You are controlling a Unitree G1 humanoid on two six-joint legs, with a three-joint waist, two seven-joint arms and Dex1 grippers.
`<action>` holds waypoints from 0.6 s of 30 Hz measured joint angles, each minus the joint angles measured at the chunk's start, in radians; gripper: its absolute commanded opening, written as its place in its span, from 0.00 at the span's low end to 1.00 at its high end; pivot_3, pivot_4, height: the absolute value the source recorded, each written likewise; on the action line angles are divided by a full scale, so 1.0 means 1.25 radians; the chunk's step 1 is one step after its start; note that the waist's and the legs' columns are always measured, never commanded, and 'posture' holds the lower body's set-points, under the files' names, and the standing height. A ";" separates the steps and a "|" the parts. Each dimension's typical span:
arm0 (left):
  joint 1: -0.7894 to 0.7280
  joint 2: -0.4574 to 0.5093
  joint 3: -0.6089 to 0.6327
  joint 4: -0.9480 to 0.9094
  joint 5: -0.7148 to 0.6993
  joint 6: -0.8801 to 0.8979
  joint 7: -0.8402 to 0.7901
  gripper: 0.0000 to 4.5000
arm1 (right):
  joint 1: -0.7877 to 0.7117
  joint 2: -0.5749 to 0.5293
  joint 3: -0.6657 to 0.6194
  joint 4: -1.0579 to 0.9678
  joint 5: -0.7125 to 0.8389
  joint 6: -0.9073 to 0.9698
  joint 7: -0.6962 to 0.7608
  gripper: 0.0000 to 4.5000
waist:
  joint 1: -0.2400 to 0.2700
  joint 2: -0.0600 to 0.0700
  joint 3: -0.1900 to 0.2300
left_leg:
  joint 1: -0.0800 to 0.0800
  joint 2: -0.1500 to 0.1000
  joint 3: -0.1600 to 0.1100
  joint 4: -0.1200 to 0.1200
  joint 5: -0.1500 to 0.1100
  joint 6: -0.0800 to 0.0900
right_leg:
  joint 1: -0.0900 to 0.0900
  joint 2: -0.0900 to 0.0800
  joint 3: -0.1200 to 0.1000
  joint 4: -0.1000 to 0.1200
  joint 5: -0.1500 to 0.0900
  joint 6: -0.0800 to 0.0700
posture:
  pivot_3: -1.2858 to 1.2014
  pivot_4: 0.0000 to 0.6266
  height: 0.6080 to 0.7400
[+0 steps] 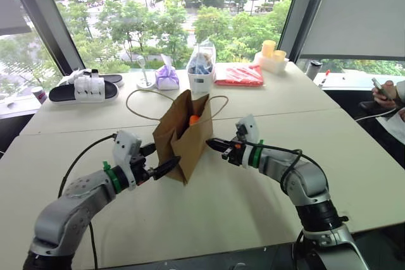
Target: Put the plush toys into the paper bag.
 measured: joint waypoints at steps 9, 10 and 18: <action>-0.045 -0.083 -0.045 0.034 0.050 -0.015 0.022 1.00 | -0.018 0.036 0.016 0.028 -0.029 -0.024 -0.001 0.02 | -0.002 0.000 0.000 | 0.000 0.000 0.000 0.000 0.000 0.000 | 0.000 0.000 0.000 0.000 0.000 0.000 | 0.52 0.24 1.00; -0.049 -0.091 -0.050 0.037 0.053 -0.016 0.024 1.00 | -0.019 0.041 0.022 0.028 -0.031 -0.027 0.000 0.02 | -0.002 0.000 0.000 | 0.000 0.000 0.000 0.000 0.000 0.000 | 0.000 0.000 0.000 0.000 0.000 0.000 | 0.52 0.24 1.00; -0.076 -0.113 -0.055 0.073 0.089 -0.031 0.051 0.27 | -0.023 0.044 0.026 0.032 -0.050 -0.030 0.000 0.00 | -0.001 0.000 0.000 | 0.000 0.000 0.000 0.000 0.000 0.000 | 0.000 0.000 0.000 0.000 0.000 0.000 | 0.52 0.24 1.00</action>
